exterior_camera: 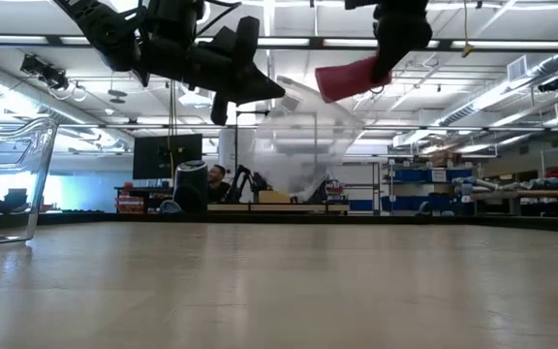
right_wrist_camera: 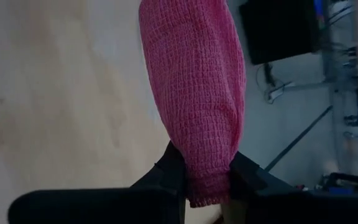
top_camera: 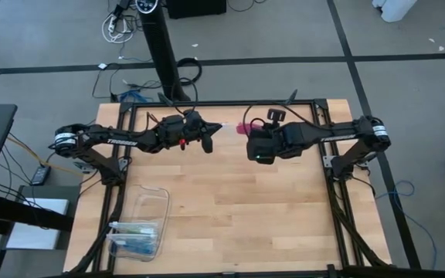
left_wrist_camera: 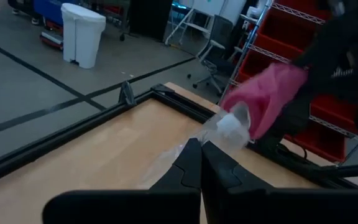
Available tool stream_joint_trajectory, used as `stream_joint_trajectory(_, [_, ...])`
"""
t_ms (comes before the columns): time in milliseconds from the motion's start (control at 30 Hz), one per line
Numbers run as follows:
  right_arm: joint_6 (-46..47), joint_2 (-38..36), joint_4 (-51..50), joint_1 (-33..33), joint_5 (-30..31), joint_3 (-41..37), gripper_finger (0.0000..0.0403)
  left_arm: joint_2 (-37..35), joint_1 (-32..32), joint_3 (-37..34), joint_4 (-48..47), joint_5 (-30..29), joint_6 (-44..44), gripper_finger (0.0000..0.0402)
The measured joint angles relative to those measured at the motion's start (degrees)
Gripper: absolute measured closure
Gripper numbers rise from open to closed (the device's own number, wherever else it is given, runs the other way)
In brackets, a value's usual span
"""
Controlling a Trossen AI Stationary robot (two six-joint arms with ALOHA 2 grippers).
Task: Roll bandage
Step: Put the rolled pink bandage into the transparent zip bag
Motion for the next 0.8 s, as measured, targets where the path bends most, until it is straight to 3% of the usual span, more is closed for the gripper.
stream_joint_trajectory(400, [-5.71, 3.41, 2.09, -4.21, -5.36, -0.02, 0.0344, 0.00, -0.91, -0.02, 1.73, 0.41, -0.98, 0.0401])
stream_joint_trajectory(800, [-17.87, 4.26, 14.32, -6.38, -14.45, -0.02, 0.0344, 0.00, -1.88, -0.04, 2.37, 0.44, -1.00, 0.0401])
